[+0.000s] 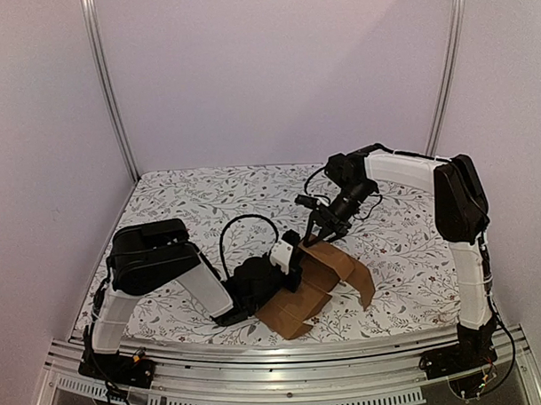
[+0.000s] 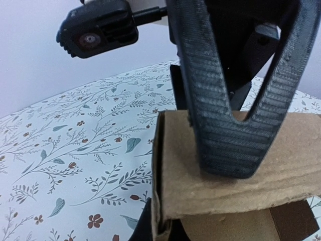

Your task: Fold the paper box

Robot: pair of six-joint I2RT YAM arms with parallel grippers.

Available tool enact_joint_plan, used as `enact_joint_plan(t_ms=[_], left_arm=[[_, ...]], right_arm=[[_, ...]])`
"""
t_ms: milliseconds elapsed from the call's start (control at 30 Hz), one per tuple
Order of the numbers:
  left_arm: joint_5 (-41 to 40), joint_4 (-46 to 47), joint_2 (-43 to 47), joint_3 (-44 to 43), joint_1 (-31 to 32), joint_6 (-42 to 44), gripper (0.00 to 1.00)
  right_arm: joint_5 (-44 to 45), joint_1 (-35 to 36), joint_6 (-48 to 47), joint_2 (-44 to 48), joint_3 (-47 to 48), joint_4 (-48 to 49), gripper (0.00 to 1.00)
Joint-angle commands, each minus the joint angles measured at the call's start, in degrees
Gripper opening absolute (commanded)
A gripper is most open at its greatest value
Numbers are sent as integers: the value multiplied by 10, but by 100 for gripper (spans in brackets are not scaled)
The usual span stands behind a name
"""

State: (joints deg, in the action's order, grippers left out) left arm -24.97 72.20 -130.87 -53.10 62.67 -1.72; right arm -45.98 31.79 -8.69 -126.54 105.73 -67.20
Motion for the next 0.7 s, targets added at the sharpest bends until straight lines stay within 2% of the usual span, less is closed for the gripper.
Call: enact_joint_plan(t_ms=[0,167,267,533,667], left_arm=[[-45,6,-4,-10,8,0,0],[-46,-8,-4,-25,13,-38,0],[-49,-11,11,-17,14,-50,0],[-93,8,123,99,15,-77,0],[-120,17,148,132,19,-81,0]], right_arm=[[-75,0,40,11,-36,8,72],[-105,1,70,6,-37,27,73],[-86,-11,58,4,-15,7,73],[-55,-129,-1,74,-10,-21,74],[-14,-140,-37,117,-68,6,74]])
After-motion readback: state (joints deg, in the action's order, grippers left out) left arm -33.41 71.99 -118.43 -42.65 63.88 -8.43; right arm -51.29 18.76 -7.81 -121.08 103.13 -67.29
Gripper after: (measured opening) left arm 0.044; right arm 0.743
